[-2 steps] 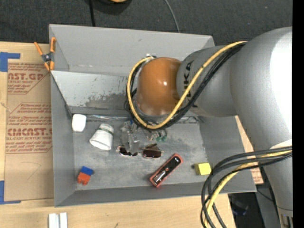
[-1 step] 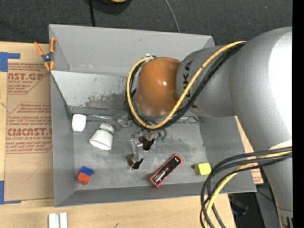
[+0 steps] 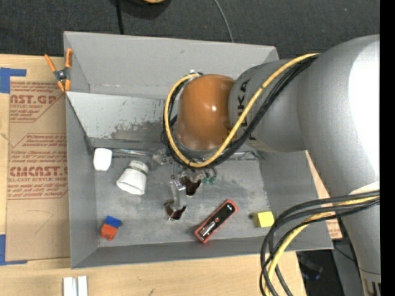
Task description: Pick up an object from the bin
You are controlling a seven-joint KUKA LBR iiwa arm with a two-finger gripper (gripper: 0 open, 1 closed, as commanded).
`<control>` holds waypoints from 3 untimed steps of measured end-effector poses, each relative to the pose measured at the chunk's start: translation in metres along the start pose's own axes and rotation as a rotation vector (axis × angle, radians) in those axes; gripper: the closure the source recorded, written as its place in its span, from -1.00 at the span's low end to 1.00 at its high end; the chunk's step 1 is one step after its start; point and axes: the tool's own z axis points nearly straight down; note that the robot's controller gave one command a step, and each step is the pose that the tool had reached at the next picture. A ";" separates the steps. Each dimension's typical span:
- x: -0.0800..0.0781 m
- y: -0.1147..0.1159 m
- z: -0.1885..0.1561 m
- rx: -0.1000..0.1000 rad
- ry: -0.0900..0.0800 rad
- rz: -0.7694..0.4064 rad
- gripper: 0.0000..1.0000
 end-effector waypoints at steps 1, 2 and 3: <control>-0.015 0.031 0.005 0.003 -0.002 -0.002 -1.00; -0.043 0.090 0.008 -0.003 -0.009 -0.051 1.00; -0.043 0.090 0.008 -0.004 -0.009 -0.051 1.00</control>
Offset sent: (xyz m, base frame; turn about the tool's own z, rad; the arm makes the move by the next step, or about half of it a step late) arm 0.0122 0.0961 -0.0094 -0.0505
